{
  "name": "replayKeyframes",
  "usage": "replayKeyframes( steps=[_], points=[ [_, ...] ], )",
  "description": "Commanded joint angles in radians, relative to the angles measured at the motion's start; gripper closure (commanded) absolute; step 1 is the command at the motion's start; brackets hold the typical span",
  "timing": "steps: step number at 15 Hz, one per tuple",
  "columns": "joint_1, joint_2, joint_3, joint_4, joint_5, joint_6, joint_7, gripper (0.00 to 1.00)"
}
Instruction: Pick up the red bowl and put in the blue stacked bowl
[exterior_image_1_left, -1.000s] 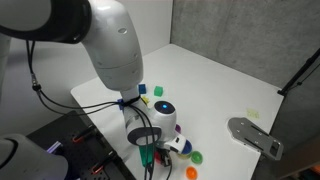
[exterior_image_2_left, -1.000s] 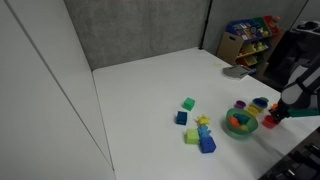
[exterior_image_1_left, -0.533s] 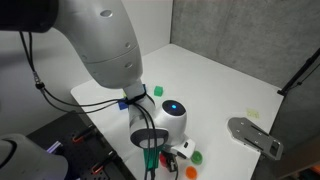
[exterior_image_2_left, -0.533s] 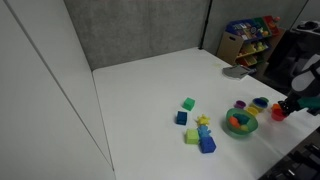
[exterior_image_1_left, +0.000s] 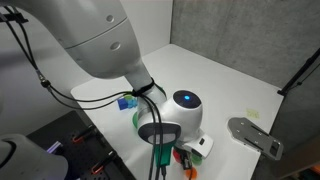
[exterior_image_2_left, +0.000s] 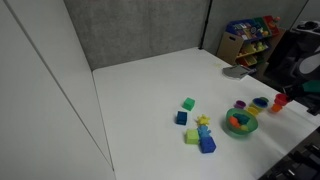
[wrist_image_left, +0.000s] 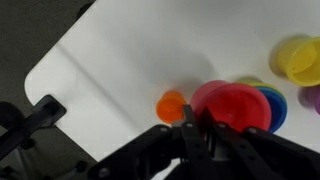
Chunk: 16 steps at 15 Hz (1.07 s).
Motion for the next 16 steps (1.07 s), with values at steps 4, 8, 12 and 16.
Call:
replayKeyframes(
  steps=[4, 8, 12, 16],
  points=[
    [0.008, 0.059, 0.007, 0.131, 0.037, -0.089, 0.052, 0.95],
    [0.007, 0.113, 0.029, 0.192, 0.058, -0.106, 0.060, 0.95],
    [0.006, 0.165, 0.056, 0.239, 0.087, -0.108, 0.058, 0.95],
    [0.004, 0.188, 0.081, 0.252, 0.104, -0.101, 0.047, 0.95]
  ],
)
